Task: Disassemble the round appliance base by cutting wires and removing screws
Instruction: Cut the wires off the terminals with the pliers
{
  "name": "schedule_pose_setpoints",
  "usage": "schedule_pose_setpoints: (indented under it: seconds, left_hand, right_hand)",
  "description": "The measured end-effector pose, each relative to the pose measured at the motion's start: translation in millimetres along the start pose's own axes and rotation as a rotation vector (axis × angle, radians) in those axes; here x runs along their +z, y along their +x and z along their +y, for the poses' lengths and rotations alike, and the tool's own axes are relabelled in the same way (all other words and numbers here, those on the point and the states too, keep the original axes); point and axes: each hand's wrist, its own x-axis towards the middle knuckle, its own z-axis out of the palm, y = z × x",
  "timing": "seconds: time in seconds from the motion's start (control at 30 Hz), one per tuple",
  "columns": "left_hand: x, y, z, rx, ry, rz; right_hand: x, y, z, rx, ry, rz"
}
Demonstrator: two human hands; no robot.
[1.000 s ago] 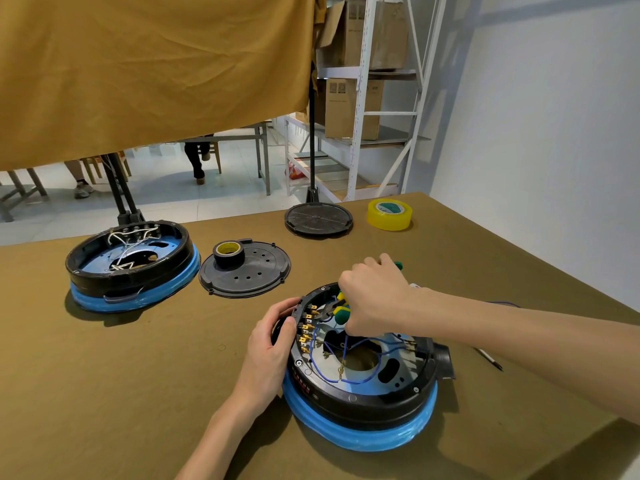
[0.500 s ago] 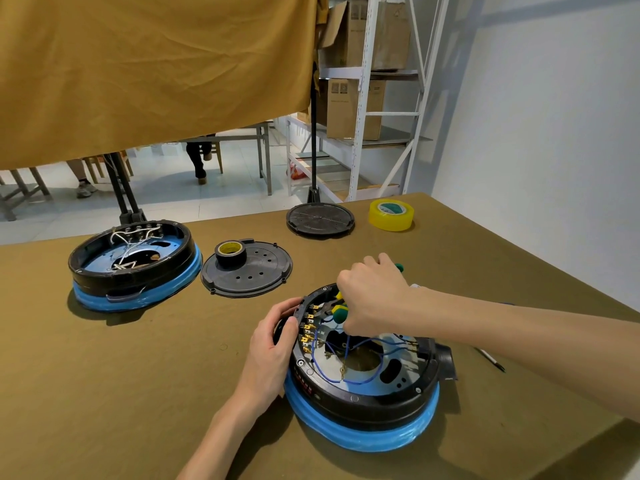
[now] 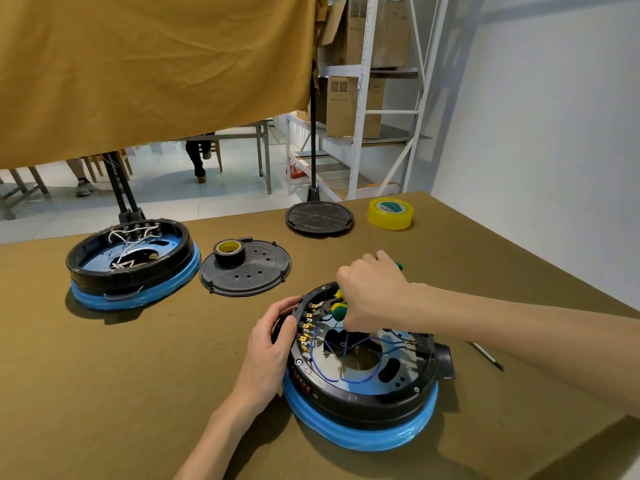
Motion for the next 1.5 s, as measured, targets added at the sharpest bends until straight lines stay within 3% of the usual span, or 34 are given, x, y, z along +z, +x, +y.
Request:
schedule_pose_setpoints:
  seconds: [0.73, 0.9, 1.07, 1.17, 1.3, 1.4, 1.5]
  left_hand:
    - [0, 0, 0, -0.005, 0.000, 0.006]
    - [0, 0, 1, 0.000, -0.003, 0.003]
    - [-1, 1, -2, 0.001, -0.001, -0.007]
    - [-1, 1, -3, 0.004, -0.003, -0.001]
    - [0, 2, -4, 0.007, 0.002, -0.001]
    - [0, 2, -4, 0.012, -0.004, 0.006]
    - [1, 2, -4, 0.015, 0.001, 0.003]
  right_hand:
    - [0, -3, 0, 0.005, 0.036, 0.017]
    - [7, -8, -3, -0.064, -0.085, 0.093]
    - [9, -8, 4, 0.023, 0.068, 0.030]
    - [17, -9, -1, -0.042, -0.056, 0.147]
    - [17, -8, 6, 0.018, 0.057, 0.080]
    - [22, -8, 3, -0.041, -0.036, 0.174]
    - [22, -8, 6, 0.001, 0.044, 0.114]
